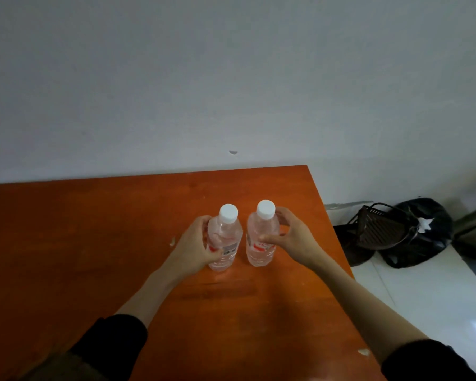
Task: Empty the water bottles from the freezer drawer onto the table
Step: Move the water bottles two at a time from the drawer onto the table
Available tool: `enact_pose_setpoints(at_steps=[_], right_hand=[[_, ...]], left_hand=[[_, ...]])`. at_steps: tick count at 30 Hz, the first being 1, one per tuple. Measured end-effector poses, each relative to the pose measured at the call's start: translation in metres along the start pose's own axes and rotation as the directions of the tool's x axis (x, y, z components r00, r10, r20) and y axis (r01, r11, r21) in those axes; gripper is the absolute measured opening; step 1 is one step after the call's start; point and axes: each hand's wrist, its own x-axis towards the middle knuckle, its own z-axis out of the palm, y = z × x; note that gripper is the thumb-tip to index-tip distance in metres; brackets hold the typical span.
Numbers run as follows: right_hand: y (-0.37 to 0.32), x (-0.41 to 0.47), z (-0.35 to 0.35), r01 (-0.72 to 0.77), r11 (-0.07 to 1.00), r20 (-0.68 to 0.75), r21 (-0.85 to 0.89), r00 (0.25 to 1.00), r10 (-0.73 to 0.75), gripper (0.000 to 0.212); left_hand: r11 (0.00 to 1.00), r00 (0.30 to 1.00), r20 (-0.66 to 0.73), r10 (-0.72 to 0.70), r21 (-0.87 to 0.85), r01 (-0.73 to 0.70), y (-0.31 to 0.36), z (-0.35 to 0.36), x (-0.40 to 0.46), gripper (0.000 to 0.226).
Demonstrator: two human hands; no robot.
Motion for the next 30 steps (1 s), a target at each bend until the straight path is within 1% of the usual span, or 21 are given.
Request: enact_pose_setpoints(at_steps=[2,6,8,14,18,20,21,23,25,26,28,30], right_hand=[[-0.001,0.013,0.005,-0.001,1.0,0.001,-0.002,1.0,0.001,0.071],[0.0,0.026,0.012,-0.004,1.0,-0.014,0.006,1.0,0.005,0.072],[0.0,0.03,0.016,0.0,1.0,-0.019,0.014,1.0,0.0,0.071],[0.001,0.029,0.028,-0.008,0.998,-0.013,0.059,1.0,0.009,0.07],[0.0,0.026,0.032,-0.006,0.997,-0.006,0.078,1.0,0.006,0.072],[-0.003,0.021,0.031,-0.018,0.996,0.027,0.093,1.0,0.015,0.076],[-0.006,0.017,0.028,-0.026,0.995,0.047,0.101,0.999,0.021,0.079],[-0.015,0.007,0.017,-0.022,0.996,0.051,0.088,0.999,0.018,0.082],[-0.024,-0.006,-0.003,0.005,1.0,-0.022,0.021,1.0,-0.005,0.078],[-0.027,-0.013,-0.016,0.026,0.998,-0.08,-0.064,0.996,-0.031,0.076],[-0.032,-0.03,-0.046,0.049,0.95,-0.181,-0.308,0.977,-0.109,0.075],[-0.035,-0.051,-0.08,0.035,0.86,-0.244,-0.509,0.952,-0.184,0.075]], left_hand=[[1.0,0.999,0.031,0.013,0.013,-0.013,-0.002,-0.003,0.016,0.078],[0.994,0.999,0.032,-0.019,-0.109,0.022,-0.007,-0.006,0.032,0.078],[0.989,0.999,0.038,-0.018,-0.144,0.023,-0.01,-0.008,0.037,0.077],[0.975,0.992,0.125,-0.011,-0.218,0.038,-0.022,-0.01,0.036,0.076],[0.982,0.985,0.17,0.009,-0.185,0.023,-0.023,-0.015,0.037,0.076],[0.99,0.981,0.192,0.023,-0.14,0.005,-0.016,-0.019,0.036,0.079],[0.991,0.982,0.189,0.029,-0.132,-0.004,-0.011,-0.023,0.035,0.081],[0.985,0.992,0.118,0.051,-0.171,-0.03,0.005,-0.031,0.032,0.081],[0.969,0.994,-0.001,0.108,-0.225,-0.105,0.028,-0.04,0.028,0.074],[0.962,0.986,-0.053,0.156,-0.217,-0.163,0.042,-0.044,0.026,0.072],[0.95,0.951,-0.108,0.289,-0.092,-0.299,0.074,-0.047,0.021,0.067],[0.898,0.894,-0.086,0.439,0.077,-0.434,0.111,-0.042,0.014,0.065]])
